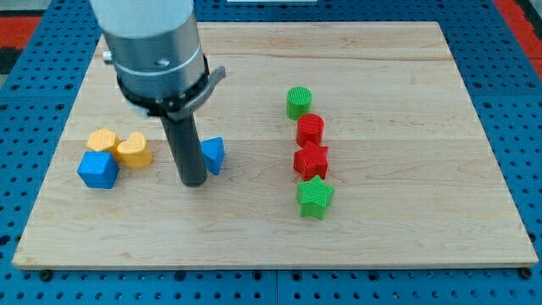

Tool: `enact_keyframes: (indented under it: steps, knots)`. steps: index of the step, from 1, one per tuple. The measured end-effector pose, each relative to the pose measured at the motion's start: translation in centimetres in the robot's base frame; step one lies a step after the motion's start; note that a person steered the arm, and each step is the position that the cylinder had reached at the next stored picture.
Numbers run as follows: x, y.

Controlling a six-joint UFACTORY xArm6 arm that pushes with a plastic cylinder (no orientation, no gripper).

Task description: Slide the blue triangle closer to the green circle

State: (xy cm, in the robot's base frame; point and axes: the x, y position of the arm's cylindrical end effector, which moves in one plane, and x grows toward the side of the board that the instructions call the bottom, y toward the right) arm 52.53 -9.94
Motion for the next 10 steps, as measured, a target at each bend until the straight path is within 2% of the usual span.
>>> enact_keyframes:
  steps: [1, 3, 4, 6, 9, 10]
  knots:
    - [2.6, 0.0]
    - [-2.7, 0.1]
    - [-3.3, 0.2]
    - [-4.4, 4.2]
    - [-14.1, 5.6]
    - [-16.1, 5.3]
